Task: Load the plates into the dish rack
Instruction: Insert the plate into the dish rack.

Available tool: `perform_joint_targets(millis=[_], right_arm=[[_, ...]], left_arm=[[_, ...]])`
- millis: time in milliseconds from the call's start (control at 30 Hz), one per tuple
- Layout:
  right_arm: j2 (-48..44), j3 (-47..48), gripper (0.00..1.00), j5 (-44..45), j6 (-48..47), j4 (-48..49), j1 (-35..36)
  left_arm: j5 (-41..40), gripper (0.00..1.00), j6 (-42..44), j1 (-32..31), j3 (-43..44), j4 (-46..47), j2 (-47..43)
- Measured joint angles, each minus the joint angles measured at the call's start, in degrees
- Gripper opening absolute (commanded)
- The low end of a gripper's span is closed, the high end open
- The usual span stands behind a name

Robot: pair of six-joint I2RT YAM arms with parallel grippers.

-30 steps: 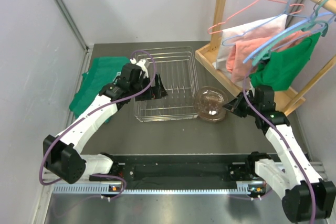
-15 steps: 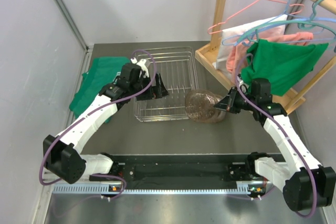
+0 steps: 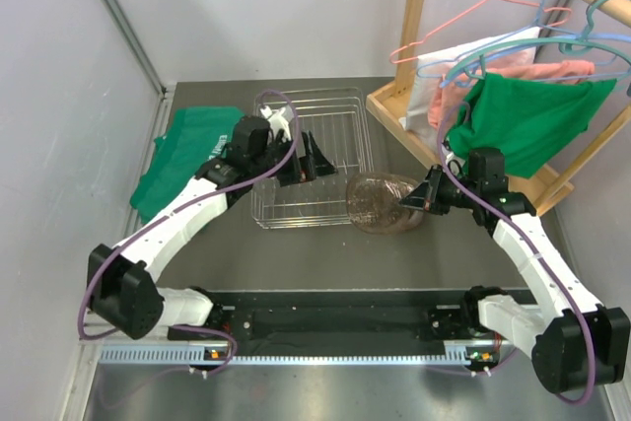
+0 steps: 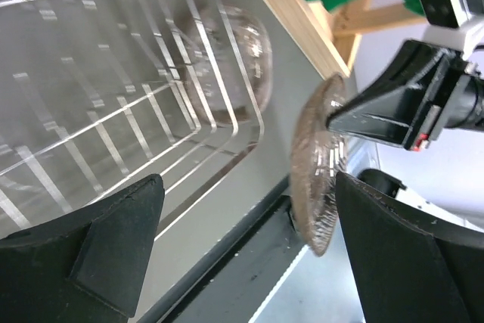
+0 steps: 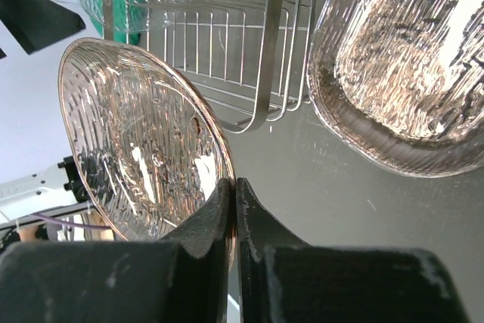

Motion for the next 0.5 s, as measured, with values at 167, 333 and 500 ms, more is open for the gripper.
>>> perform_joint_targets(millis=[167,333,500], right_arm=[[0.1,0.0,0.00,0.8,0.0,0.1,0.0],[0.3,-0.1,0.00,1.5,0.3,0.8,0.0],[0.3,-0.1,0.00,1.6,0.7,1.6,0.0]], left_arm=[[0.9,0.99,-2.2,-4.8,0.0,3.5,3.5],[1.1,0.96,-3.6,-9.9,0.0,5.6,6.8],[0.3,0.57,-4.5,-13.0,0.0,6.7,8.6]])
